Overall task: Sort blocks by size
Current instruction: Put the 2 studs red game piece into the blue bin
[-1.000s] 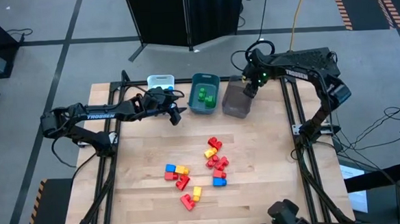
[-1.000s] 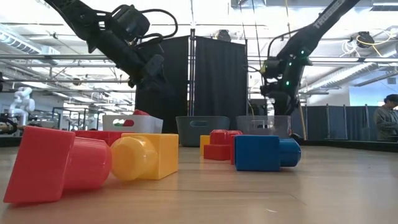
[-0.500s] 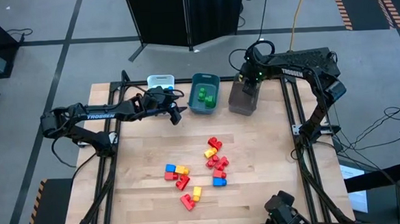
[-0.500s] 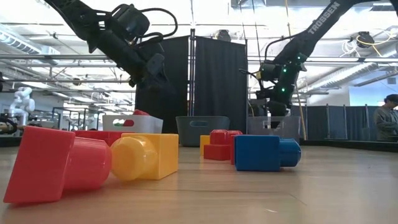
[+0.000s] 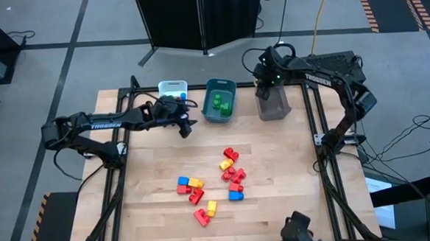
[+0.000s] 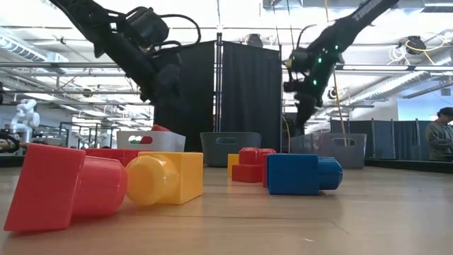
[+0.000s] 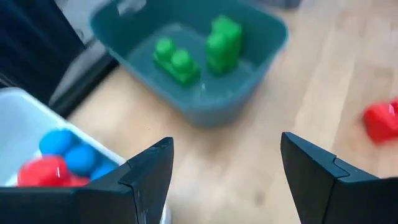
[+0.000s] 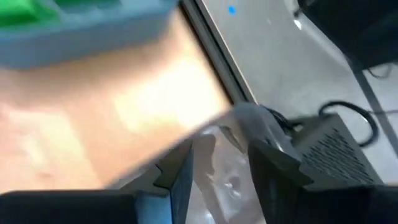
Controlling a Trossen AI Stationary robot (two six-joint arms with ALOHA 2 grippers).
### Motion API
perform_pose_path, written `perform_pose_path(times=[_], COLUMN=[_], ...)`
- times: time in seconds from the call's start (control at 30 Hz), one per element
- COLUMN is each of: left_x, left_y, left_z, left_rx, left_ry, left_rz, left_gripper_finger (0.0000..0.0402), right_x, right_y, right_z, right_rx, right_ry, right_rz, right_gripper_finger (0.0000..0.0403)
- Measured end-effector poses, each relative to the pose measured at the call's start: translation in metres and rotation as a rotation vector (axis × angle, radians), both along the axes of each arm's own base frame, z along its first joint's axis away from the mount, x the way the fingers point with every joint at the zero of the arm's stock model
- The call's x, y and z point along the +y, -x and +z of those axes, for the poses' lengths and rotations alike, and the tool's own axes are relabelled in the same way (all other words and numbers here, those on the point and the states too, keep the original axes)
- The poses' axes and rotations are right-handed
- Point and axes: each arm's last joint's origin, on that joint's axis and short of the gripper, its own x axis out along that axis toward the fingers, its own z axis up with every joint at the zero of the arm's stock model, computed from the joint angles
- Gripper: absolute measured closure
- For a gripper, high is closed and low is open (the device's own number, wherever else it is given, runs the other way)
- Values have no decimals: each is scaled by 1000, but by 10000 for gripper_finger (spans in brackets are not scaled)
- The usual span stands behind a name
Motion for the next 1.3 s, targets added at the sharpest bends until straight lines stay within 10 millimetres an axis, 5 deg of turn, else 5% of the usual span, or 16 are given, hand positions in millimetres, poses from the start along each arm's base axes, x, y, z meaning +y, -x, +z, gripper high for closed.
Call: perform_pose_path(times=[0.4, 0.73, 1.03, 1.3], left_x=[-50, -71, -67, -51], left_y=[17, -22, -60, -95], left_z=[2, -1, -29, -55], left_rx=[172, 8, -110, -105], left_ry=[116, -78, -221, -147], left_rz=[-257, -473, -686, -753], left_gripper_finger=[151, 151, 151, 151], right_x=[62, 112, 149, 174], right_y=[-24, -52, -55, -56], right_z=[43, 21, -2, -11], right_rx=[-257, -262, -161, -103], right_ry=[-53, -123, -221, -277], right_rz=[109, 241, 305, 333], right_gripper_finger=[264, 264, 264, 264])
